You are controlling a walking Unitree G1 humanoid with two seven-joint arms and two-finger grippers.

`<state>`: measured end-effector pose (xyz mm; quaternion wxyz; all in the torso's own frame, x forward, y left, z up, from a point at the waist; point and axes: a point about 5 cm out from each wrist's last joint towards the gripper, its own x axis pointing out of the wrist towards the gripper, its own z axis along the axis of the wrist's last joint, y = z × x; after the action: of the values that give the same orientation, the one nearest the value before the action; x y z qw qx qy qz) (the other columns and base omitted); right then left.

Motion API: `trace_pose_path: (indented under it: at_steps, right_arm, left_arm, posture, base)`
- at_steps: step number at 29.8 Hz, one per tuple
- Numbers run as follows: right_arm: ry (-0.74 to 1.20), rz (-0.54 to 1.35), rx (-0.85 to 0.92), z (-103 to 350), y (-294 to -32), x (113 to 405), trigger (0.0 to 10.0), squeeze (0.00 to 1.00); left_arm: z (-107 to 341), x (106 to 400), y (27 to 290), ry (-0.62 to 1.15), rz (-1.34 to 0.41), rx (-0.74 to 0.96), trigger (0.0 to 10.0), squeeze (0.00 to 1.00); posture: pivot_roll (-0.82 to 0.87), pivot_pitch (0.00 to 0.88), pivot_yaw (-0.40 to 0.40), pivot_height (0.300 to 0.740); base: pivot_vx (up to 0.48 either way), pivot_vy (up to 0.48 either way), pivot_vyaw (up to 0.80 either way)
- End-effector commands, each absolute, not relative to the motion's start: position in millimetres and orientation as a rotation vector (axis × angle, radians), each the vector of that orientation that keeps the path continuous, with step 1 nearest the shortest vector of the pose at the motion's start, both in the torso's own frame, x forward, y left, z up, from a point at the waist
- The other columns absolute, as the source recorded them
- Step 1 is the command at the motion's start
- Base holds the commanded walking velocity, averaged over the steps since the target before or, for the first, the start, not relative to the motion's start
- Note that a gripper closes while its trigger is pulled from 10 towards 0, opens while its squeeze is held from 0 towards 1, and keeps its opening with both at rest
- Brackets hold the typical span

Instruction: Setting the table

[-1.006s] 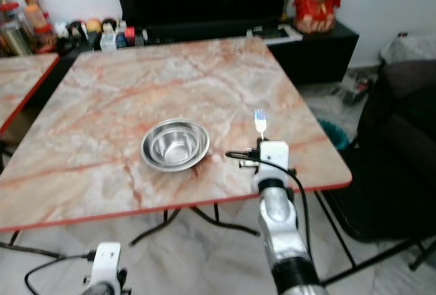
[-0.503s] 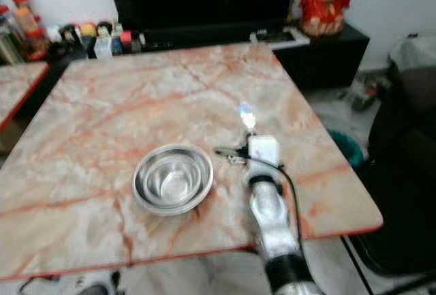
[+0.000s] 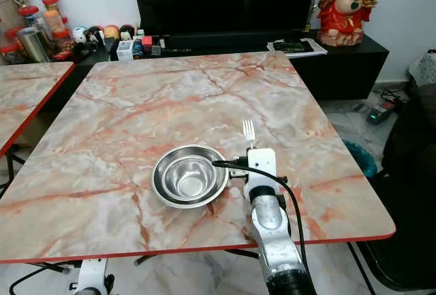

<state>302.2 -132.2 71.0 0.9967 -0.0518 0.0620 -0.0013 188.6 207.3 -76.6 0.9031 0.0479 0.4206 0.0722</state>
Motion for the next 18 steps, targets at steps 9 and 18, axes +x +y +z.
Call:
trace_pose_path:
  at_steps: [9,18]
  right_arm:
    - [0.152,-0.014,-0.069,68.9,-128.5,304.5,10.0,0.00]
    - [0.223,-0.009,-0.034,63.7,-126.1,304.1,10.0,0.00]
  left_arm:
    - [-75.1,188.8,215.3,0.875,0.147,0.124,10.0,0.00]
    - [-76.0,187.2,215.9,0.886,0.144,0.126,10.0,0.00]
  posture:
    - [-0.03,0.000,0.071,0.740]
    - [-0.02,0.000,0.068,0.740]
  base:
    - [0.000,0.000,0.00]
    - [0.000,0.000,0.00]
